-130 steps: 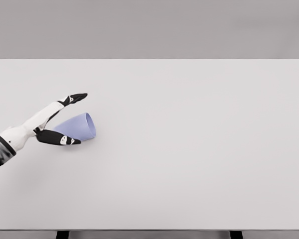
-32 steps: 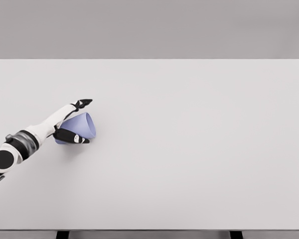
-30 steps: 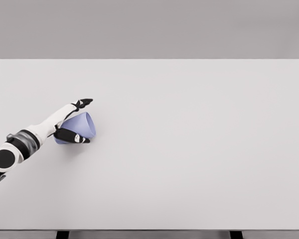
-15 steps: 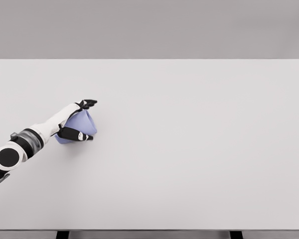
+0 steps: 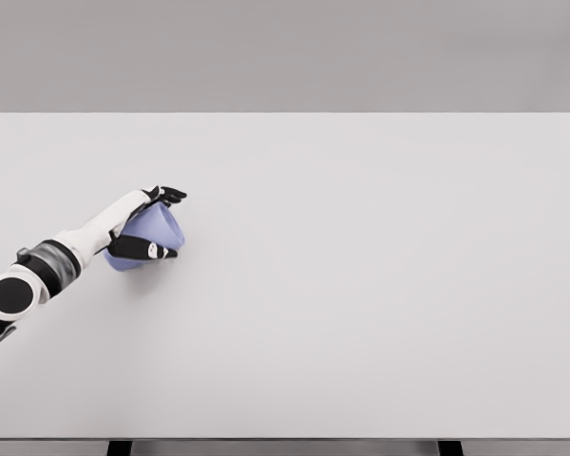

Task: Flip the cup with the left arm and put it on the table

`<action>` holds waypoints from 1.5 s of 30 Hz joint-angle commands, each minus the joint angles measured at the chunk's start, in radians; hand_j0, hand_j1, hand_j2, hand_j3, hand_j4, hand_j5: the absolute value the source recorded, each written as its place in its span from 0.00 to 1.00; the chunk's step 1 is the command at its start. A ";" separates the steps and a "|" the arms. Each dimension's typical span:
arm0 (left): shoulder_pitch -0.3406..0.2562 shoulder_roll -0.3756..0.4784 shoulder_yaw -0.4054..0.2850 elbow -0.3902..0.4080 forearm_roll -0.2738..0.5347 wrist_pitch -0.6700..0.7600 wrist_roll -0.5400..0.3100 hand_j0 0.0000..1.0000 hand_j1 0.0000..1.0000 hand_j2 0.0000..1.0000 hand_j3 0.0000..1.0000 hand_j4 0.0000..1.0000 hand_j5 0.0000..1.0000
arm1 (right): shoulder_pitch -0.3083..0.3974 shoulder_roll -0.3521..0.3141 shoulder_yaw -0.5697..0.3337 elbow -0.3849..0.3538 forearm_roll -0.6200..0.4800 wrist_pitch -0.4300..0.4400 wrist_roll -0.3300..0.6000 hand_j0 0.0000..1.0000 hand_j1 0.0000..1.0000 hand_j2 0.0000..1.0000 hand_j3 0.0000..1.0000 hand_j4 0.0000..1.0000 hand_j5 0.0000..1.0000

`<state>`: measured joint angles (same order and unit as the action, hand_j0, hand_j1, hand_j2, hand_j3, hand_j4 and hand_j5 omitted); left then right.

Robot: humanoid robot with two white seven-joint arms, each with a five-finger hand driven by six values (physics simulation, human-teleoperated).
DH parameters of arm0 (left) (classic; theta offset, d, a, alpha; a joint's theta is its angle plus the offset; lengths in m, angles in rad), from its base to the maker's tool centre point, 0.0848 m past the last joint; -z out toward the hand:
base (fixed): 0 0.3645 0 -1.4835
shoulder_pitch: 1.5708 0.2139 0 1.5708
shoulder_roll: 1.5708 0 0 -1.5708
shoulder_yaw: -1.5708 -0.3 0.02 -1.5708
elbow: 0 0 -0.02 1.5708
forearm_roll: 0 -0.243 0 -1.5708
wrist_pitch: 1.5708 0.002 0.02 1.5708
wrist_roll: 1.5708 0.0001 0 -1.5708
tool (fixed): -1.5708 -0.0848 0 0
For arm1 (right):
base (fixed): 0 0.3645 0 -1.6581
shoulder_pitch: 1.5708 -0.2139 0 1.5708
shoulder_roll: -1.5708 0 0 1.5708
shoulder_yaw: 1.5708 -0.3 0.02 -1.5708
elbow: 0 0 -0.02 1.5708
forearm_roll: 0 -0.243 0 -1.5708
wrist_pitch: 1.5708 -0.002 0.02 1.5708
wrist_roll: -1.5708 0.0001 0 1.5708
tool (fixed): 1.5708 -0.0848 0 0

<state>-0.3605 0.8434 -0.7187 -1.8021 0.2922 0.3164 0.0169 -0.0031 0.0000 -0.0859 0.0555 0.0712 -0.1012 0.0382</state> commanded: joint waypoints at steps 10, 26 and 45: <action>-0.002 -0.004 0.027 0.000 0.036 -0.040 0.006 0.80 0.80 0.80 0.80 0.80 0.80 | 0.000 0.000 0.000 0.000 -0.001 0.000 0.000 1.00 1.00 1.00 1.00 1.00 1.00; 0.002 -0.058 0.107 0.000 0.079 -0.086 0.006 0.81 0.81 0.81 0.81 0.81 0.81 | 0.000 0.000 0.000 0.000 0.001 0.000 0.000 1.00 1.00 1.00 1.00 1.00 1.00; 0.037 -0.129 0.159 0.001 0.104 -0.100 0.012 0.81 0.81 0.81 0.81 0.81 0.81 | 0.000 0.000 0.000 0.000 -0.001 0.000 0.000 1.00 1.00 1.00 1.00 1.00 1.00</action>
<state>-0.3160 0.7159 -0.5627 -1.8004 0.3958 0.2176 0.0269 -0.0031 0.0000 -0.0860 0.0553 0.0709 -0.1013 0.0380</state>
